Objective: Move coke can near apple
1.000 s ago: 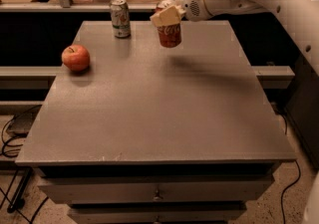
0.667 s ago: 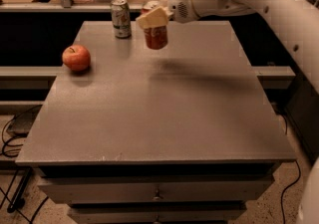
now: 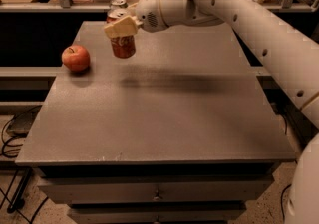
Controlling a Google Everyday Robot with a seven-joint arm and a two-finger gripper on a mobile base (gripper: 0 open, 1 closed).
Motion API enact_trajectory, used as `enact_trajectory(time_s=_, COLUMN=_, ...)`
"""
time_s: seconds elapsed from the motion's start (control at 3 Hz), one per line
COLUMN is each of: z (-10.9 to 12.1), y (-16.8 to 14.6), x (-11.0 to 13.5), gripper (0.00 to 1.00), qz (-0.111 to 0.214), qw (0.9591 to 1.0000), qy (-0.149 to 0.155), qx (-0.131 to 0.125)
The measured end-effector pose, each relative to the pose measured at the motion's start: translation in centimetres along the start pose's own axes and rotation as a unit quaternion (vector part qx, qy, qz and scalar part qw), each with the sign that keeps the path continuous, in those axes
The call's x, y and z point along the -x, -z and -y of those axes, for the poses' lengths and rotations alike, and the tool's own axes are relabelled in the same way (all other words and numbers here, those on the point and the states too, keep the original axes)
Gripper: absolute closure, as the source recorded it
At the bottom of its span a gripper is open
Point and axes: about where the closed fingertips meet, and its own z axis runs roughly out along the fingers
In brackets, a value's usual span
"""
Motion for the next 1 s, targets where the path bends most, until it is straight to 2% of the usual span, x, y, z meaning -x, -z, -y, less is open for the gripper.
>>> enact_trajectory(time_s=0.33, z=-1.9, y=-2.9, x=0.3, gripper=0.82, qz=0.019, qw=0.9993, qy=0.003, qx=0.031)
enact_trajectory(time_s=0.67, z=-2.3, y=-5.0, x=-0.6, gripper=0.59, qz=0.019, qw=0.9989, qy=0.010, qx=0.042)
enact_trajectory(time_s=1.0, z=-2.1, y=-5.8, x=-1.9, gripper=0.36, qz=0.015, qw=0.9991, qy=0.014, qx=0.037)
